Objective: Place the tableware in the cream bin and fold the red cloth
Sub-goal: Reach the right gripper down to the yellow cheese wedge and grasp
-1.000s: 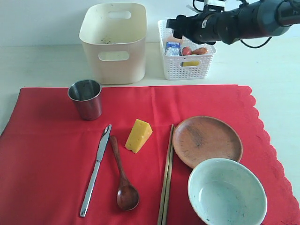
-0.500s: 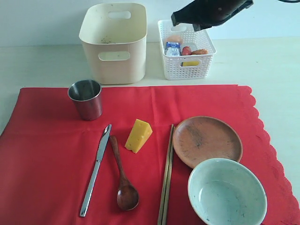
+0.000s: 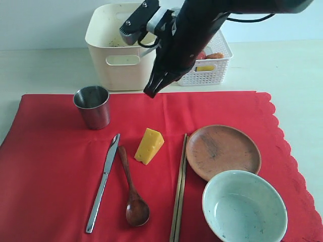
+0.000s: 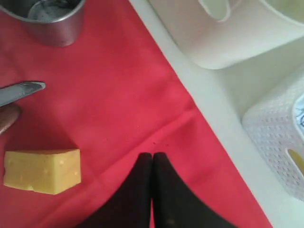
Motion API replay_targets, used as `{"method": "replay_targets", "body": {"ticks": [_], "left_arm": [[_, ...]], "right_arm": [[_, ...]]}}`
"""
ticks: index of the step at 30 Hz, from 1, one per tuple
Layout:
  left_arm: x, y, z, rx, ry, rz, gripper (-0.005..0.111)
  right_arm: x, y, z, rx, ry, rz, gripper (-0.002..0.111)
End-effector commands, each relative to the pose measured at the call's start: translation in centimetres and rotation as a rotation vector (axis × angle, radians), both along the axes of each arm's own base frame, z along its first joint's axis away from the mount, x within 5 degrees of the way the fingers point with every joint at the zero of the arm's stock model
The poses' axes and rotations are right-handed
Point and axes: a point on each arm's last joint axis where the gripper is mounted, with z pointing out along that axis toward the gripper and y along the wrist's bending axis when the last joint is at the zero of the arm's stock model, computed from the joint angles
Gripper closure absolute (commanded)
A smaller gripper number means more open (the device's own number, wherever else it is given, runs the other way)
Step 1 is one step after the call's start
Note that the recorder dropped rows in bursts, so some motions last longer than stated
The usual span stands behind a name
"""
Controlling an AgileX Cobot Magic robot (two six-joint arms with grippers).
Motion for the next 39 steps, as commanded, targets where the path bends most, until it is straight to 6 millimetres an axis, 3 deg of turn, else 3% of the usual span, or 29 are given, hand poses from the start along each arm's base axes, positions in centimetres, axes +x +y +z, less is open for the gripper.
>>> {"method": "replay_targets", "body": {"ticks": [1, 13, 17, 23, 39], "left_arm": [[0.0, 0.0, 0.1, -0.007, -0.009, 0.001, 0.107], [0.0, 0.0, 0.1, -0.007, -0.009, 0.001, 0.107], [0.0, 0.0, 0.1, -0.007, -0.009, 0.001, 0.107], [0.0, 0.0, 0.1, -0.007, -0.009, 0.001, 0.107], [0.0, 0.0, 0.1, -0.007, -0.009, 0.001, 0.107]], "right_arm": [[-0.6, 1.3, -1.1, -0.011, 0.009, 0.042, 0.099], [-3.2, 4.5, -2.8, -0.143, -0.013, 0.376, 0.045], [-4.1, 5.2, -4.1, -0.219, 0.012, 0.515, 0.033], [-4.9, 4.9, -6.6, -0.367, 0.120, 0.718, 0.031], [-3.6, 5.5, -10.2, -0.427, 0.045, 0.788, 0.031]]}}
